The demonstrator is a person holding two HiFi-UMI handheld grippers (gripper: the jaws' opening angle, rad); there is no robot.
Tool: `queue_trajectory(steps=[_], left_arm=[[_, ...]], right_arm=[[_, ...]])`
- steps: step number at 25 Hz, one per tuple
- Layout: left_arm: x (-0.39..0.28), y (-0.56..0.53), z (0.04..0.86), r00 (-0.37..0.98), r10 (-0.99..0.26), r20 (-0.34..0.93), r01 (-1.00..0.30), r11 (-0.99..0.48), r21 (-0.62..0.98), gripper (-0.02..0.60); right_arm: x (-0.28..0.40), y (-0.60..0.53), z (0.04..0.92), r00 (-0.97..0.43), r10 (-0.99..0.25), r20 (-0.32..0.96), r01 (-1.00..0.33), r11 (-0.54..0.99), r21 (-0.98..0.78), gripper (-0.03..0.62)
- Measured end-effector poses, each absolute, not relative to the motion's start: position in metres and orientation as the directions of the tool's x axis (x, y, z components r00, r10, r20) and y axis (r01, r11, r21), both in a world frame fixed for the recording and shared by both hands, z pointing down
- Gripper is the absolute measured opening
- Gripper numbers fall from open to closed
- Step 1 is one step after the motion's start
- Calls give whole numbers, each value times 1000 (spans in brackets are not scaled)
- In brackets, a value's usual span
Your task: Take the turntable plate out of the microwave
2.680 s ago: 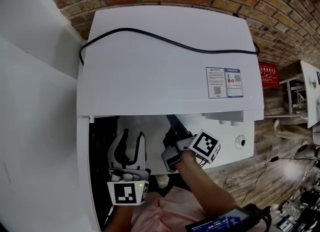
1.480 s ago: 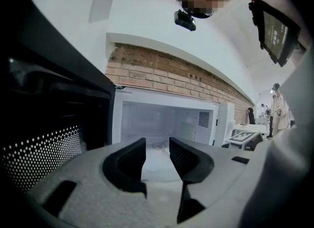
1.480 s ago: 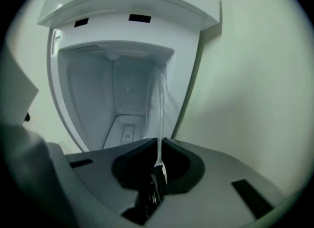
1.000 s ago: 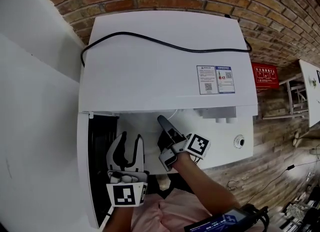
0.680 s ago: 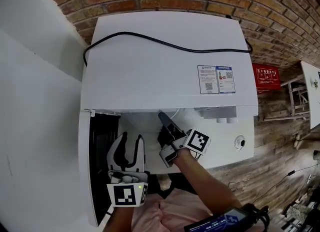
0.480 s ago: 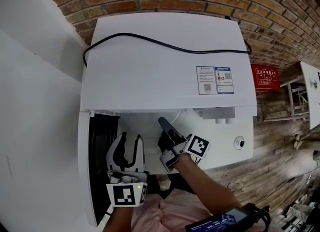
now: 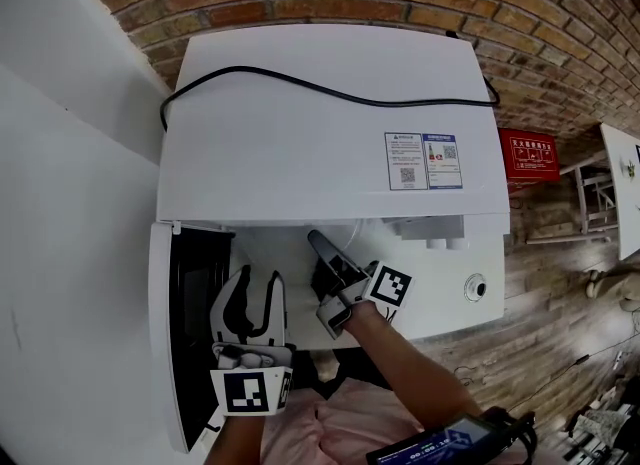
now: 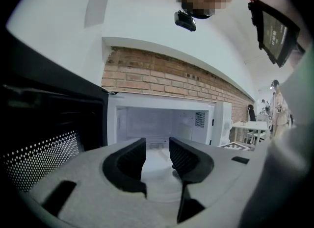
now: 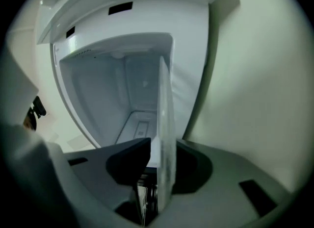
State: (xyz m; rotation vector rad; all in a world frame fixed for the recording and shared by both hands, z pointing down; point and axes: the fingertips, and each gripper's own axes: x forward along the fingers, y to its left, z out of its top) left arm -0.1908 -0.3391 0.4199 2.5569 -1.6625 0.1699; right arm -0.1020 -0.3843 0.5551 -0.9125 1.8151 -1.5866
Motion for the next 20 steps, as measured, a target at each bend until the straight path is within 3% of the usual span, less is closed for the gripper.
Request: queue_trajectory(steps=[2,4,9,20], left_arm=[[-190,-338,419,400,-906,141,-915,-403,9,158],[-190,-336,419,395,-908,141,-917,-398,4,158],[-187,-329,415,376,-917,131,-925,-380,-11,158],[-173,-294,402,327,-940,97,-944,-331,-22,158]], right_arm=[[-103,-391,554,-624,-782,13,-126,85,-988,109],[-103,-394,555,-633,-774,16,-128,85,-988,35],[-103,-381,560,-664,-747,45,-120,47,-992,31],[-96,-334,529,-752,-659,-22,-90,136,-987,29]])
